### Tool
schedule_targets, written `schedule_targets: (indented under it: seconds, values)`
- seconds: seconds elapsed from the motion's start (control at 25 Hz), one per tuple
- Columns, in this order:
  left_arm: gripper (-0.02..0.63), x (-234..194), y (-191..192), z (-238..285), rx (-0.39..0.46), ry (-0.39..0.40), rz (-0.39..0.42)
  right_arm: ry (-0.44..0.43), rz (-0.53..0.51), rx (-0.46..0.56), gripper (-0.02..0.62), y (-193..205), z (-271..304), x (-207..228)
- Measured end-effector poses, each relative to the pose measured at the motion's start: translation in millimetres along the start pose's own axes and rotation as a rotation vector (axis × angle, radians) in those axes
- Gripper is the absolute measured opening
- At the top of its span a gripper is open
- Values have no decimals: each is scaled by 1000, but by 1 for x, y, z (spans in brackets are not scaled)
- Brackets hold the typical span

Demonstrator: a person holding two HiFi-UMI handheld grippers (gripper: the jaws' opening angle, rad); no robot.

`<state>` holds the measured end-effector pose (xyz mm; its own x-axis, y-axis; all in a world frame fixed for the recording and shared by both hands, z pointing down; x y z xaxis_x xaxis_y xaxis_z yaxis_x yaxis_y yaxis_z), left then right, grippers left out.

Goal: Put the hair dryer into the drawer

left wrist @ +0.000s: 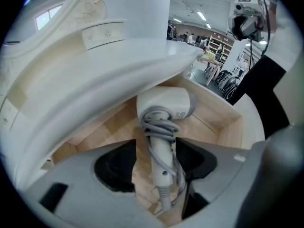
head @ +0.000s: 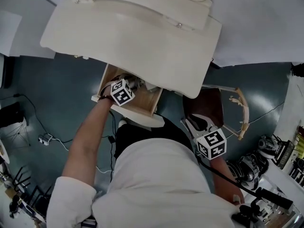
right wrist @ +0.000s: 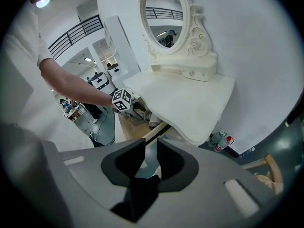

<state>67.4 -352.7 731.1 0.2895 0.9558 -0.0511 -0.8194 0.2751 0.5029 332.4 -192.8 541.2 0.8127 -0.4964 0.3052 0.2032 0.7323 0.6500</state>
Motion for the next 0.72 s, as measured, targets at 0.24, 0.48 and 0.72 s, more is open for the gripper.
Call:
schedule_targets:
  seconds: [0.24,0.48,0.72]
  values:
    - [262,-5,0,-43,62,-8,-47,-18,-16,40,78,-13,16,-25]
    - [242,-2,3,-98,174,-15,-150,-16,-34,82,72,-27,31,-57]
    - [175,22,19,-162,298,-27,-245,-6,-54,114,58,-31,43,-103]
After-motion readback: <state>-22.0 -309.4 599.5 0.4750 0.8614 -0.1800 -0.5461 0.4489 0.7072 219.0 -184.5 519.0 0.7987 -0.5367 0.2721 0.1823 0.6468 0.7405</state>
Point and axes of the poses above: the fingertips, and each gripper's own axes: z forward along the fingers, x to its right, y out of its underside, the point moved 6 cm from there along -z, backward along the fingers, and after that the axes turned 7 degrees about x, right-handed, at the moved point
